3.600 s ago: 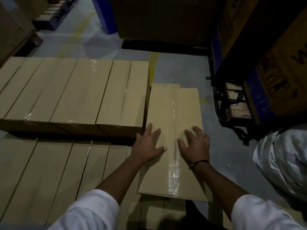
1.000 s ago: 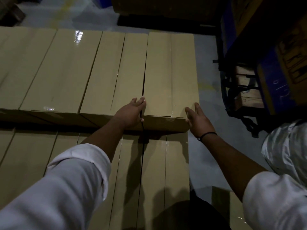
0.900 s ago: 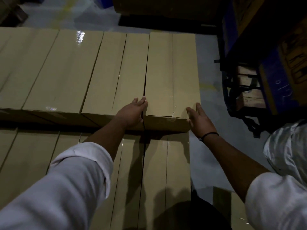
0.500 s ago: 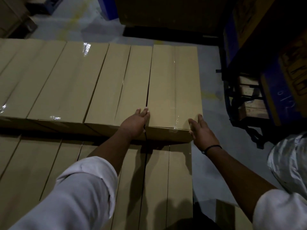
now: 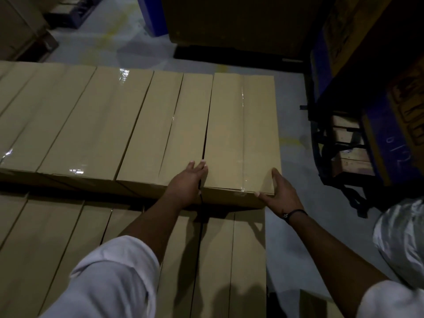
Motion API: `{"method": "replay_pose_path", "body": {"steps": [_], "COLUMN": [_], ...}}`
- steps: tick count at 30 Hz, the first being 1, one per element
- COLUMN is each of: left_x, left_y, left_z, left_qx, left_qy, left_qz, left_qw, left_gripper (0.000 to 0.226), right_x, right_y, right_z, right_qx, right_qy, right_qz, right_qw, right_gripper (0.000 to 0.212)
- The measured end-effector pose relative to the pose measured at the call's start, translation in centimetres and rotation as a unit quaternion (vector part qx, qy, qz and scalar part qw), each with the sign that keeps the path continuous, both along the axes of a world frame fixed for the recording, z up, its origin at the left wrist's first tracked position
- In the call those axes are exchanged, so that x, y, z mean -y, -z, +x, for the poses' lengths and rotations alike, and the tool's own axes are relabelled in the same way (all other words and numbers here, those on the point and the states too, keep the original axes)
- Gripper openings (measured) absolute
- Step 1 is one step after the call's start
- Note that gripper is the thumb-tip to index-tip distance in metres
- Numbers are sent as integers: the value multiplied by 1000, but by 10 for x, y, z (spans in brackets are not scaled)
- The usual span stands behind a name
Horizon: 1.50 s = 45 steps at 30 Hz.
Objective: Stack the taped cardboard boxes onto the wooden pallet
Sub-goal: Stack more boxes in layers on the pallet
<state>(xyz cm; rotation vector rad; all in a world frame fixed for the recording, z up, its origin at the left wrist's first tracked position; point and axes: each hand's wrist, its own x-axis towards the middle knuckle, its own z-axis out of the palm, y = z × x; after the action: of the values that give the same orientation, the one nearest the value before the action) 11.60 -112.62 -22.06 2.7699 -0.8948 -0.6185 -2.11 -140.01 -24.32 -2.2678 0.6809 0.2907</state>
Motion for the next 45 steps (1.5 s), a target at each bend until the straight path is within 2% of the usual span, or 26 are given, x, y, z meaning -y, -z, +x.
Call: {"method": "replay_pose_path", "body": {"steps": [7, 15, 25, 36, 45], "left_x": [-1, -5, 3, 16, 51], "left_y": [-7, -11, 5, -1, -29], "left_z": [-8, -11, -13, -5, -16], "left_qx": [-72, -94, -8, 6, -19], "left_qy": [-111, -116, -2, -4, -27], "left_qz": [-102, -138, -9, 56, 166], "left_qw": [986, 979, 1000, 998, 986], "left_gripper": [102, 91, 76, 80, 82], "right_x": [4, 5, 4, 11, 14], "right_y": [-5, -3, -6, -7, -15], "right_z": [0, -7, -5, -1, 5], "right_qx": [16, 18, -28, -47, -85], "right_qy": [-16, -29, -65, -84, -93], "right_qz": [-6, -18, -45, -52, -33], "right_qw": [1000, 999, 996, 994, 991], "right_gripper": [102, 99, 92, 90, 95]}}
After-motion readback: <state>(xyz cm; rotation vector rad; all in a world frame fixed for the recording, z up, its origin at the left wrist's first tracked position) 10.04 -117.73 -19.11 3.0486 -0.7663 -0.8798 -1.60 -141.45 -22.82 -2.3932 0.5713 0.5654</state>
